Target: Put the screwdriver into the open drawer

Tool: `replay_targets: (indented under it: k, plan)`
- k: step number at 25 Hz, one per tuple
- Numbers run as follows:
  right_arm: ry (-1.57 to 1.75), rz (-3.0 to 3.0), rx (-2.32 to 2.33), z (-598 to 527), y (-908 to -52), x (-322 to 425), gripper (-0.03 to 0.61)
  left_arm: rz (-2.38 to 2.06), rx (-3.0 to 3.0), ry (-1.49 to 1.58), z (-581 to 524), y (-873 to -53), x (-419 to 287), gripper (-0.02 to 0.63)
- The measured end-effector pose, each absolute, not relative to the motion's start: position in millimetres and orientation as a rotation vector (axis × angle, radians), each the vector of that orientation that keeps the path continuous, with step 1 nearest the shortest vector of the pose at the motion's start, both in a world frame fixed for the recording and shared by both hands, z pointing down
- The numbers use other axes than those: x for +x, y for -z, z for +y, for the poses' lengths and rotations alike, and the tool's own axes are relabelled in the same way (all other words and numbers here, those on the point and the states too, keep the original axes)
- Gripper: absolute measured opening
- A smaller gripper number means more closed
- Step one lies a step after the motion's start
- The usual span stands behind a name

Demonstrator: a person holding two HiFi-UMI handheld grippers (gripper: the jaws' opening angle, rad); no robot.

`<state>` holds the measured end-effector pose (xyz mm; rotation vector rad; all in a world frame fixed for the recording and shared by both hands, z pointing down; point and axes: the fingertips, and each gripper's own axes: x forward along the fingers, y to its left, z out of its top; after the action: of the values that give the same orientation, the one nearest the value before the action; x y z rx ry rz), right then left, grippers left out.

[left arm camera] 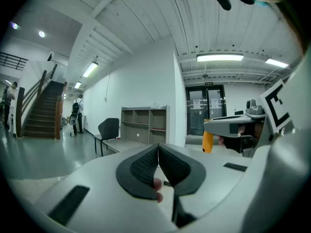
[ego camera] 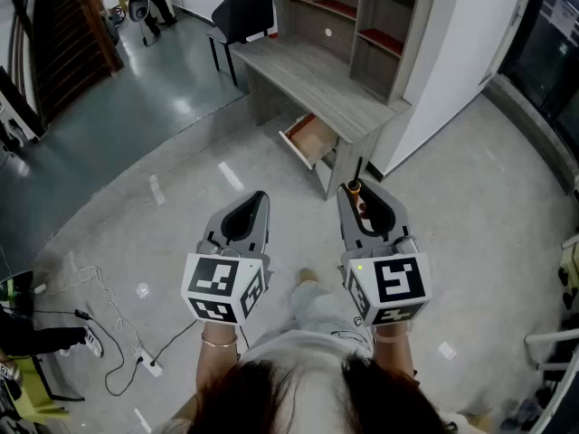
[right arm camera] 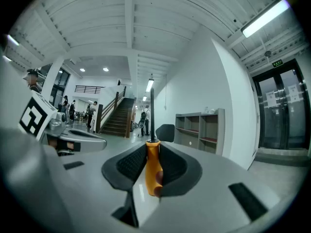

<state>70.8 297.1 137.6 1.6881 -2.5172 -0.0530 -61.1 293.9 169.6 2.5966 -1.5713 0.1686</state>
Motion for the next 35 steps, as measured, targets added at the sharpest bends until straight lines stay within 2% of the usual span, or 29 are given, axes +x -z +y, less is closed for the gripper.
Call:
replay_targets:
  k: [35]
  plan:
    - [-0.113,-2.581,1.643,136,-151,85,0.095,-1.545,2.535,-0.244,129,-187,-44,0.018]
